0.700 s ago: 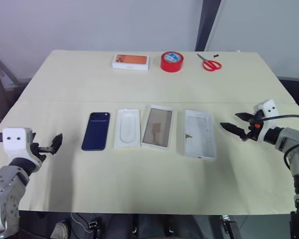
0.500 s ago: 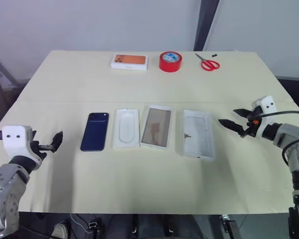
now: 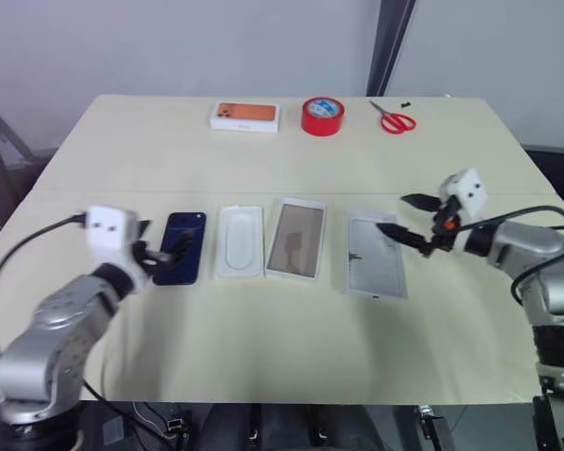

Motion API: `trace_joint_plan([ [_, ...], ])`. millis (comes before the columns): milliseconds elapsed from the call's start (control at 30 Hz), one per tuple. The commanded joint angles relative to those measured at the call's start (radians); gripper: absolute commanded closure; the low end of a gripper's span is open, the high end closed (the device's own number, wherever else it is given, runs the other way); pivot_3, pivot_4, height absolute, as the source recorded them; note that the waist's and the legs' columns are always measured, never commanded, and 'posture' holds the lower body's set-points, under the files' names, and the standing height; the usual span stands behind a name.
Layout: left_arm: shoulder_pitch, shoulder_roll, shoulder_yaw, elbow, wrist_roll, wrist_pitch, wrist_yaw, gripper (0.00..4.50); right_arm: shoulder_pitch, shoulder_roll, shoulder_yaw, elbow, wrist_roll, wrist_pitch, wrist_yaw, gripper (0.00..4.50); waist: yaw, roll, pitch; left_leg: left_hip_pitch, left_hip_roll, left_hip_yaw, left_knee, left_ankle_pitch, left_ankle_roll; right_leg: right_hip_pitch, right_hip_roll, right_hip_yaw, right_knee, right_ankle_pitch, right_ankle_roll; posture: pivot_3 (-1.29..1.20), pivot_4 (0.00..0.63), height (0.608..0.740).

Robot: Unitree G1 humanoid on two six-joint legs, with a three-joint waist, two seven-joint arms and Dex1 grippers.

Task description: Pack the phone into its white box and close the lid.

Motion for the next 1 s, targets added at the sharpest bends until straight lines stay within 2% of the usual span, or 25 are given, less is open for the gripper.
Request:
trace_joint_plan([
  [33, -0.05, -0.028, -0.056, -0.046, -0.026, 0.099, 0.056, 0.04, 0.019, 0.014, 0.031, -0.138, 0.015, 0.028, -0.026, 0.0, -0.002, 0.0, 0.0, 0.0, 0.0, 0.0, 0.0, 0.0, 0.0, 0.0, 0.0, 0.0, 0.0, 0.0, 0.0, 0.0, 0.15, 0.725],
  [167, -0.155, -0.149, -0.016, -0.003, -0.058, 0.251, 0.188, 0.04, 0.037, 0.049, 0.084, -0.236, 0.019, 0.058, -0.061, 0.0, 0.002, 0.0, 0.0, 0.0, 0.0, 0.0, 0.002, 0.0, 0.0, 0.0, 0.001, 0.0, 0.001, 0.0, 0.0, 0.0, 0.15, 0.725],
  [300, -0.203, -0.192, 0.027, 0.037, -0.047, 0.35, 0.244, 0.04, 0.051, 0.075, 0.12, -0.275, 0.015, 0.081, -0.09, 0.0, 0.0, -0.001, 0.0, 0.0, 0.0, -0.001, 0.003, 0.0, 0.0, 0.001, 0.002, 0.0, 0.002, 0.0, 0.0, 0.0, 0.15, 0.725],
  [400, -0.306, -0.276, 0.08, 0.106, -0.037, 0.48, 0.319, 0.04, 0.063, 0.054, 0.145, -0.331, 0.019, 0.088, -0.074, 0.0, 0.006, -0.002, 0.001, -0.001, 0.0, -0.001, 0.004, 0.003, -0.004, 0.001, 0.002, -0.001, 0.002, 0.0, 0.0, 0.0, 0.15, 0.725],
  [667, -0.413, -0.335, 0.098, 0.188, 0.006, 0.667, 0.318, 0.04, 0.077, 0.071, 0.156, -0.375, 0.027, 0.115, -0.108, 0.0, 0.02, -0.002, 0.001, -0.001, 0.0, -0.001, 0.006, 0.003, -0.005, 0.001, 0.004, -0.001, 0.001, 0.0, 0.0, 0.0, 0.15, 0.725],
  [900, -0.434, -0.374, 0.112, 0.262, 0.042, 0.707, 0.295, 0.04, 0.08, 0.081, 0.16, -0.389, 0.027, 0.118, -0.123, 0.0, 0.021, -0.002, 0.001, -0.001, 0.0, -0.001, 0.006, 0.003, -0.005, 0.001, 0.004, 0.0, 0.001, 0.0, 0.0, 0.0, 0.15, 0.725],
  [1000, -0.442, -0.384, 0.134, 0.288, 0.068, 0.693, 0.288, 0.89, 0.087, 0.076, 0.163, -0.392, 0.022, 0.113, -0.123, 0.0, 0.022, -0.002, 0.0, -0.001, 0.0, -0.001, 0.006, 0.003, -0.005, 0.001, 0.003, 0.0, 0.001, 0.0, 0.0, 0.0, 0.15, 0.725],
])
